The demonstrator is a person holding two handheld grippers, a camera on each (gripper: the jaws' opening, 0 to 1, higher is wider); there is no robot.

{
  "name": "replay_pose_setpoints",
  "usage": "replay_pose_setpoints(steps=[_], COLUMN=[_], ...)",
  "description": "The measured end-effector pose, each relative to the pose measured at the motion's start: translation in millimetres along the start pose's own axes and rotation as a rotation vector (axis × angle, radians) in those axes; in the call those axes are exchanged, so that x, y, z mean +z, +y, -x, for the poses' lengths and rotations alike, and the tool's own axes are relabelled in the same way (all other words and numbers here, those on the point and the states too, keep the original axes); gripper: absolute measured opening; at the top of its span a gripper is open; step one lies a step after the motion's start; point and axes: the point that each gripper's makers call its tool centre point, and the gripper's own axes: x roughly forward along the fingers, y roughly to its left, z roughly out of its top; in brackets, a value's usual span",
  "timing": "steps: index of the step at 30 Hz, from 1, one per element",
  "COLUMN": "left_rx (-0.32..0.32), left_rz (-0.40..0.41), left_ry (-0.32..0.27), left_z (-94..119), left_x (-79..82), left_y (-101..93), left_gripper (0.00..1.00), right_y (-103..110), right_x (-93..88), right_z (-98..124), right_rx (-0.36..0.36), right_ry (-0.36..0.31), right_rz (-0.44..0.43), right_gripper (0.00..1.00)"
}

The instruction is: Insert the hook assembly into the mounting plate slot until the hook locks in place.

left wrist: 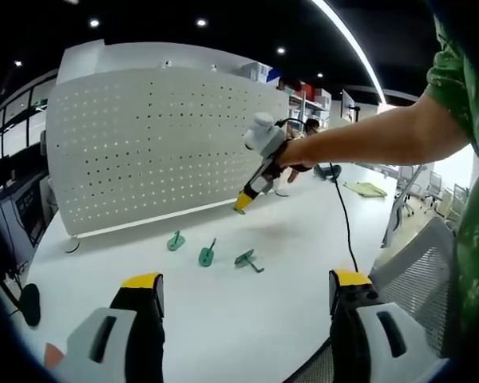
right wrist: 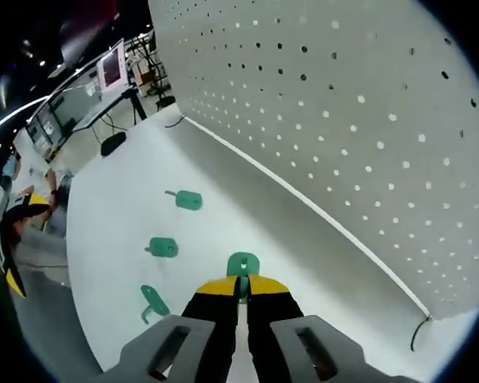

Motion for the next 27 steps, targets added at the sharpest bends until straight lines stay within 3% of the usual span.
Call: replay_pose_setpoints(steps=[27], left_rx=[-0.041], left_rz=[-0.032], left_ry=[-0.035], left_z=[3], left_x=[8.3], left_y=[-10.3], left_gripper=[0.88], right_y=[18], right_x=[8.4], right_z=[42], right_rx=[-0.089], right_ry=[-0.175], right_rz=[-0.068], right_gripper=[0.02])
